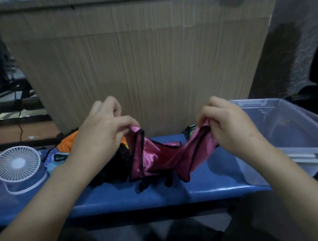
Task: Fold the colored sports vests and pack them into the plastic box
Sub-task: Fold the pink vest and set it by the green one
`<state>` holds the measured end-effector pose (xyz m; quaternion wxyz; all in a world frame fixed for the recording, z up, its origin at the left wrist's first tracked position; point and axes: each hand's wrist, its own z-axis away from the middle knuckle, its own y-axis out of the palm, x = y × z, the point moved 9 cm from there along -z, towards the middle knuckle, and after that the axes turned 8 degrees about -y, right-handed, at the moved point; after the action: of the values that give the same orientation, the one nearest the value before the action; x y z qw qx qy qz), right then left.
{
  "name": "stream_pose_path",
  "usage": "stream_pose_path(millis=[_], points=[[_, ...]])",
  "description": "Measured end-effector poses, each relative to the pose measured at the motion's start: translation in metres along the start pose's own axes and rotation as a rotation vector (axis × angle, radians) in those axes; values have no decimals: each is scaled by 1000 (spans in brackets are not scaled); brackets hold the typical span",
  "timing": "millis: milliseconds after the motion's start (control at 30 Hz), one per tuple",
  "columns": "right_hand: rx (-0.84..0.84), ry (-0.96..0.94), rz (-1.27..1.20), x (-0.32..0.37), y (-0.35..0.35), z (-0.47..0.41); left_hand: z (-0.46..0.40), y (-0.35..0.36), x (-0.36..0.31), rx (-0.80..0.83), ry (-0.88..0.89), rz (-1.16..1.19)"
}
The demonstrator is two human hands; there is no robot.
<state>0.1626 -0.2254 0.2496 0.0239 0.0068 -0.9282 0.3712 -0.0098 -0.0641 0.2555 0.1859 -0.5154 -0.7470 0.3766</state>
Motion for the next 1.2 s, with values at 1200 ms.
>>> stream_pose_path(millis=[1200], points=[[966, 521, -229, -23, 207, 166, 12, 86, 52, 315, -276, 314]])
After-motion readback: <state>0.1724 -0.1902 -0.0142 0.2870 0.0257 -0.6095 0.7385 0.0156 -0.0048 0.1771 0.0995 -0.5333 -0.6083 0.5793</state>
